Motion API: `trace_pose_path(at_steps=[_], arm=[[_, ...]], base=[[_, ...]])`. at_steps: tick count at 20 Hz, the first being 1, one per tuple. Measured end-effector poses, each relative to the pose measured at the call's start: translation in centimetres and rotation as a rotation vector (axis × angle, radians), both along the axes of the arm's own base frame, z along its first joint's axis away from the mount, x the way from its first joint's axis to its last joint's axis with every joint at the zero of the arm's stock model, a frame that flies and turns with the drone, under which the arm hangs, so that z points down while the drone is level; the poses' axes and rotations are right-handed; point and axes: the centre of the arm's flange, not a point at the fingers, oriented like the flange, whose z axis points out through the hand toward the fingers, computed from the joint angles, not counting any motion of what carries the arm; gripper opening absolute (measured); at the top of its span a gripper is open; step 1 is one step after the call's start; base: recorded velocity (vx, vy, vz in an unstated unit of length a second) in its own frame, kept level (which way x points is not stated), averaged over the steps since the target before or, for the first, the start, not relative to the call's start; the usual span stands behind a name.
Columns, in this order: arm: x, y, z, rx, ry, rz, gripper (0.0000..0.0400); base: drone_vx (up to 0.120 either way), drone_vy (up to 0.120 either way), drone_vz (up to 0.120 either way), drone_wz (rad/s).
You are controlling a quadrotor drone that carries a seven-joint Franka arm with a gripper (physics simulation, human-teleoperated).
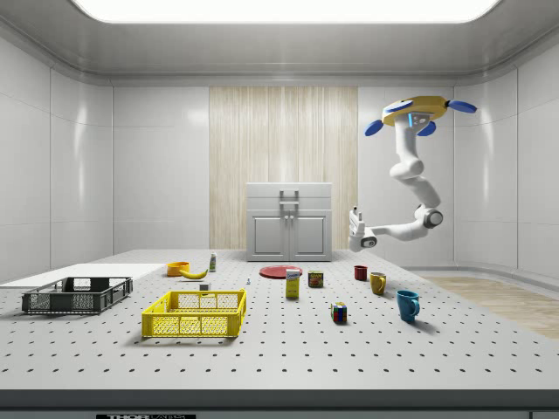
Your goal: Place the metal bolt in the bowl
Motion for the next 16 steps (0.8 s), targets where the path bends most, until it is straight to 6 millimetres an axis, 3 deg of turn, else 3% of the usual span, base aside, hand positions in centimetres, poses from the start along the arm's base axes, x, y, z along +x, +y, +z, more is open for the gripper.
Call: trace_pose_path(at_steps=[4,8,12,16], arm=[[0.1,3.2,-2.8,-0.43,-0.001,-0.014,0.04],[0.3,5.2,-8.8,-1.07,-0.001,-0.036,0.04],[0.5,3.1,-14.8,-1.724,0.0,-0.06,0.04],[0.6,-0.3,-17.6,-2.17,0.002,-0.074,0.04]], base=[[0.12,0.0,0.0,0.0],[0.12,0.0,0.0,0.0],[0.12,0.0,0.0,0.0],[0.12,0.0,0.0,0.0]])
